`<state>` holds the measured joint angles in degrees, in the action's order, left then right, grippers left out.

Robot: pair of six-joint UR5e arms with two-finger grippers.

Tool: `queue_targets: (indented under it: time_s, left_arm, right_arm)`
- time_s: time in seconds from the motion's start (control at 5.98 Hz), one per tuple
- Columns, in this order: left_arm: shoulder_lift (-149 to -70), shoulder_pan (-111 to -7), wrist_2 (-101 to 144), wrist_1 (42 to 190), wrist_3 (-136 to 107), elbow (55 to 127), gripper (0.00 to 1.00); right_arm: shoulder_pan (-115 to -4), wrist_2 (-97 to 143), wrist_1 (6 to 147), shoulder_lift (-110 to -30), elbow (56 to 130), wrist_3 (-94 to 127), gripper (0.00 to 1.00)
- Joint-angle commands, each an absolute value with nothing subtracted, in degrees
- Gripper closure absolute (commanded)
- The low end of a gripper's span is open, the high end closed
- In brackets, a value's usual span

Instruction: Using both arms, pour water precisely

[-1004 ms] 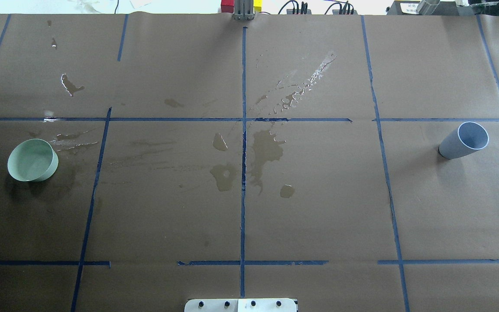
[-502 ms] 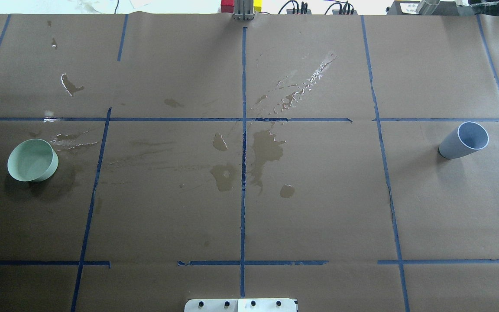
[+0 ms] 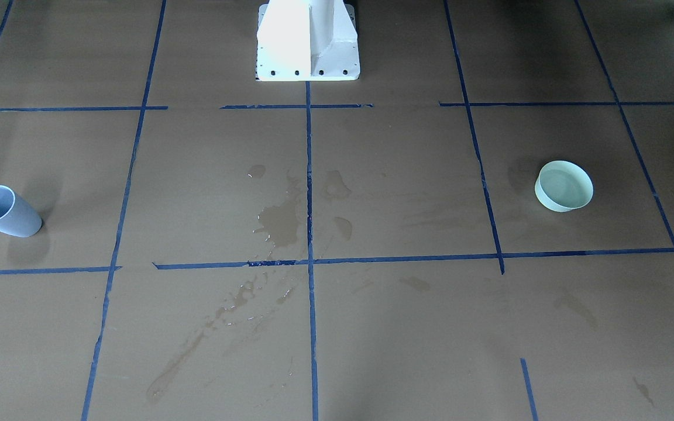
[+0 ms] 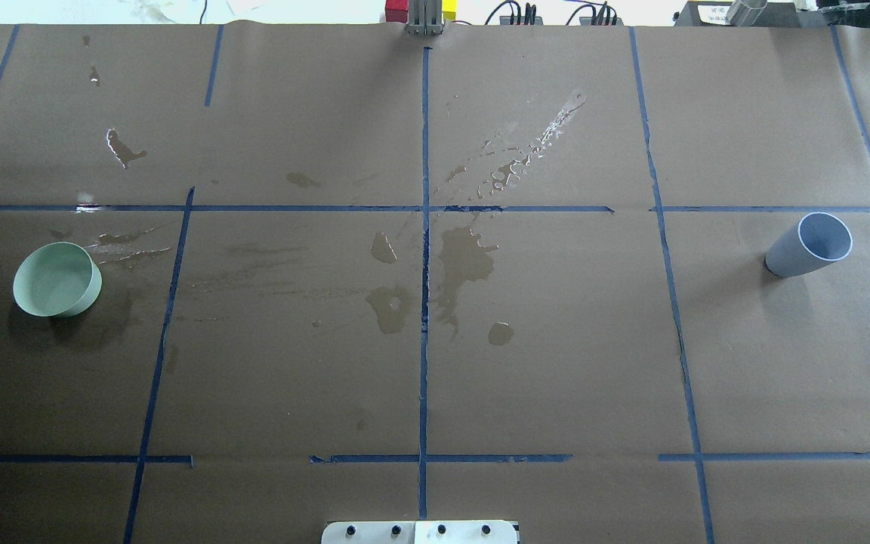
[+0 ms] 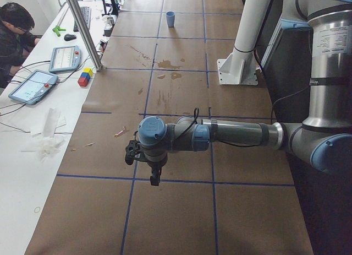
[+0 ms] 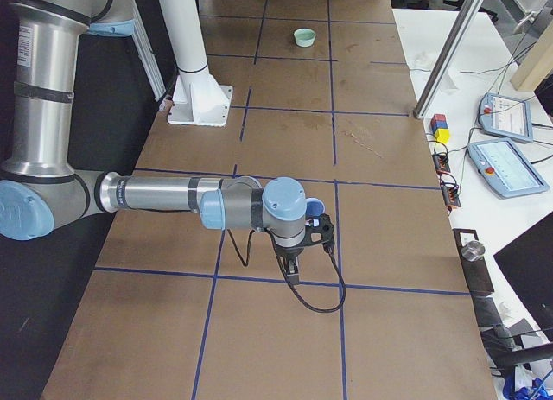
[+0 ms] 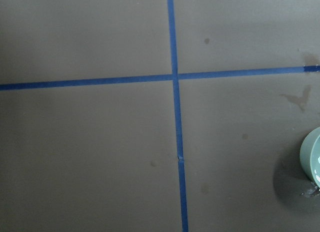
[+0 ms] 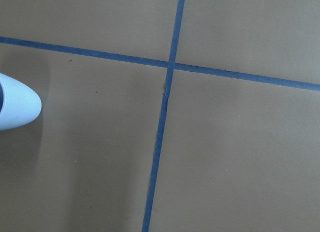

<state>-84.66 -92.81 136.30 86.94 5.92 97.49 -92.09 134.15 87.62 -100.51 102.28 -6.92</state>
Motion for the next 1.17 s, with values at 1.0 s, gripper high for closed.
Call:
queue_targets:
  time_s: [1.0]
  left_arm:
    - [-81.8,-92.5,135.7,87.7,6.1,96.9,0.00]
  right_arm:
    - [-92.2,137.5,87.2,-105.2,101.7,-7.2,0.00]
